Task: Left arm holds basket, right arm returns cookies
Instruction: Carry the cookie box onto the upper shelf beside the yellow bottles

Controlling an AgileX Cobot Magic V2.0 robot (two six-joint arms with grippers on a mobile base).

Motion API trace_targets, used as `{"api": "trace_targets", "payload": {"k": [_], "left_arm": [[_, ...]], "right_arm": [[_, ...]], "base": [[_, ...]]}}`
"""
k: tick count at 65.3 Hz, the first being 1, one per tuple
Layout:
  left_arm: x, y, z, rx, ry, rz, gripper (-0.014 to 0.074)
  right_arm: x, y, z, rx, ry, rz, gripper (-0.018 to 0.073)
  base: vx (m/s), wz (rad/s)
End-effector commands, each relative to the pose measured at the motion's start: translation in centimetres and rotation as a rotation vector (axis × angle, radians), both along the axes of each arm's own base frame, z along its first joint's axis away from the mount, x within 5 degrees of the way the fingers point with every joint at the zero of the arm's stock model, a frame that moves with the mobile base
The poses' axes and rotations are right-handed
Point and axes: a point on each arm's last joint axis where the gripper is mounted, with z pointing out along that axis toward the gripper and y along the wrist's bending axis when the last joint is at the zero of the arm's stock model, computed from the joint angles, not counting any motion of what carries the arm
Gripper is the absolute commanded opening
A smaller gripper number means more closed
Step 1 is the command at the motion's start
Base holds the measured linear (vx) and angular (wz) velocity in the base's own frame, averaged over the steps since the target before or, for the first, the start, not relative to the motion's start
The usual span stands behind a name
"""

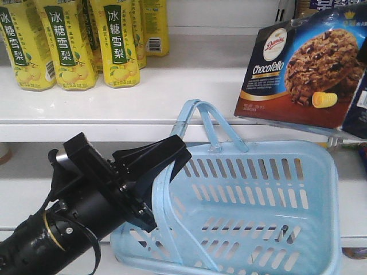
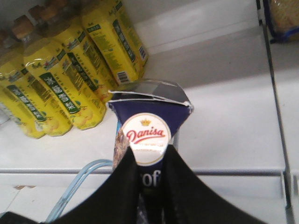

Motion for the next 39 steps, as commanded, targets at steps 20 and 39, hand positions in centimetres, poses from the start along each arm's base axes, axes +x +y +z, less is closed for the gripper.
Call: {"api": "trace_targets", "payload": {"k": [20,39], "left_arm": [[0.8,1.2,2.5,-0.146,-0.071,0.109,0.0],[0.8,1.2,2.5,-0.146,-0.071,0.109,0.0]], "right_arm": [[5.3,2.3,1.7,-0.251,-0.368,-0.017,-0.0011],[8.9,4.6,0.0,-0.422,-0.424,0.024,-0.0006]], "base": [[0.0,0.0],[0.0,0.0]]}}
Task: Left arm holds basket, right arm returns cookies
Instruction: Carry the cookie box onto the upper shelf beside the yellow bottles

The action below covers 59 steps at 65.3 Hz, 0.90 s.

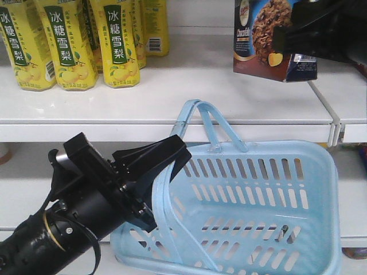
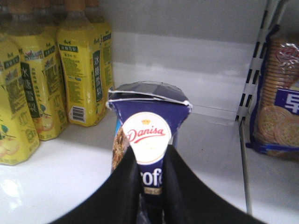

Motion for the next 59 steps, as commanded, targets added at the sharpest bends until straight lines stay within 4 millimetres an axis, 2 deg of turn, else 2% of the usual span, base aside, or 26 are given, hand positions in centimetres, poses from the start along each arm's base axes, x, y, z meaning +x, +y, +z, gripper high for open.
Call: {"api": "trace_targets", "payload": {"k": [1,9,22,40,59], "left_arm": [[0.8,1.2,2.5,-0.146,-0.071,0.109,0.0],[0.8,1.2,2.5,-0.146,-0.071,0.109,0.0],[0.8,1.2,2.5,-0.146,-0.071,0.109,0.0],[0.8,1.2,2.5,-0.146,-0.071,0.109,0.0],[0.8,1.2,2.5,-0.146,-0.071,0.109,0.0]], "right_arm": [[0.2,0.6,1.8,-0.034,-0.146,0.058,-0.0006],[1.3,0.9,1.2,-0.056,-0.15,0.062,-0.0006],[3.3,-0.6,0.4,0.019,-0.117,-0.024,-0.0006],[4.7,0.1,-0.7,0.026,-0.091,-0.014,-0.0006],[5.4,0.7,-4.7,-0.018,0.004,0.011,-0.0006]], "base": [[0.0,0.0],[0.0,0.0],[0.0,0.0],[0.0,0.0],[0.0,0.0]]}}
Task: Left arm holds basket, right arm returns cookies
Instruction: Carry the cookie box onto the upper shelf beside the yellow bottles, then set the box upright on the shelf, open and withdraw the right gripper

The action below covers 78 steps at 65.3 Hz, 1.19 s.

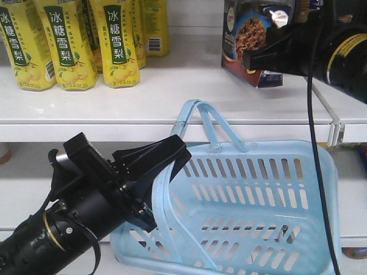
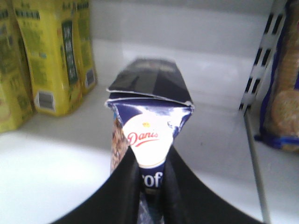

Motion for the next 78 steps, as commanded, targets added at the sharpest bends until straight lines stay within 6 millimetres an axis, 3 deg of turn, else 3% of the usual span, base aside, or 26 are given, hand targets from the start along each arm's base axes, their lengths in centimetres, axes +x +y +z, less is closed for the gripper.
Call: {"api": "trace_targets", "payload": {"k": [1,14,32,43,60,78], "left_arm": [[0.8,1.2,2.5,-0.146,-0.07,0.109,0.0],[0.8,1.2,2.5,-0.146,-0.07,0.109,0.0],[0.8,1.2,2.5,-0.146,-0.07,0.109,0.0],[0.8,1.2,2.5,-0.146,-0.07,0.109,0.0],[0.8,1.2,2.5,-0.146,-0.07,0.109,0.0],[0.8,1.2,2.5,-0.146,-0.07,0.109,0.0]], "right_arm": [[-0.4,0.1,0.3,-0.004,-0.039,0.039,-0.0006],[-0.5,0.4,-1.2,-0.009,-0.017,0.078,-0.0006],[-0.6,0.6,-1.1,0.001,-0.034,0.103,0.0016],[-0.6,0.6,-1.1,0.003,-0.036,0.106,0.0133],[-0.8,0.5,-0.8,0.006,-0.042,0.103,0.0424],[-2.5,-0.7,1.0,0.018,-0.08,0.06,0.0454]], "base": [[0.0,0.0],[0.0,0.0],[0.0,0.0],[0.0,0.0],[0.0,0.0],[0.0,0.0]]}}
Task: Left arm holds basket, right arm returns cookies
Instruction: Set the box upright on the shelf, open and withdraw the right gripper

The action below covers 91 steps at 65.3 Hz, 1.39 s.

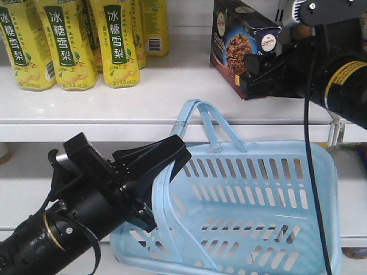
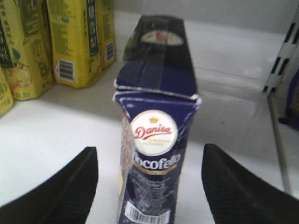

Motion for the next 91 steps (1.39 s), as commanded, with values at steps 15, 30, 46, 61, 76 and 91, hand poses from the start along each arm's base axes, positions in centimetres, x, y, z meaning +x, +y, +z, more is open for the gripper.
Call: {"api": "trace_targets", "payload": {"k": [15,30,46,61,76,91], "left_arm": [[0.8,1.2,2.5,-0.146,-0.07,0.109,0.0],[0.8,1.2,2.5,-0.146,-0.07,0.109,0.0],[0.8,1.2,2.5,-0.146,-0.07,0.109,0.0],[0.8,1.2,2.5,-0.146,-0.07,0.109,0.0],[0.8,1.2,2.5,-0.146,-0.07,0.109,0.0],[0.8,1.2,2.5,-0.146,-0.07,0.109,0.0]], "right_arm": [[-4.1,-2.7,5.0,0.047,-0.132,-0.077,0.0407],[-7.4,-5.3,6.1,0.043,-0.149,-0.187,0.0196],[-11.6,-7.5,4.0,0.035,-0.169,-0.207,-0.0011],[-15.7,-10.0,2.7,0.068,-0.194,-0.273,-0.0011],[-19.3,-12.0,0.6,0.116,-0.225,-0.309,-0.0011],[-22.1,-13.8,-1.3,0.179,-0.229,-0.368,-0.0011]], "base": [[0.0,0.0],[0.0,0.0],[0.0,0.0],[0.0,0.0],[0.0,0.0],[0.0,0.0]]}}
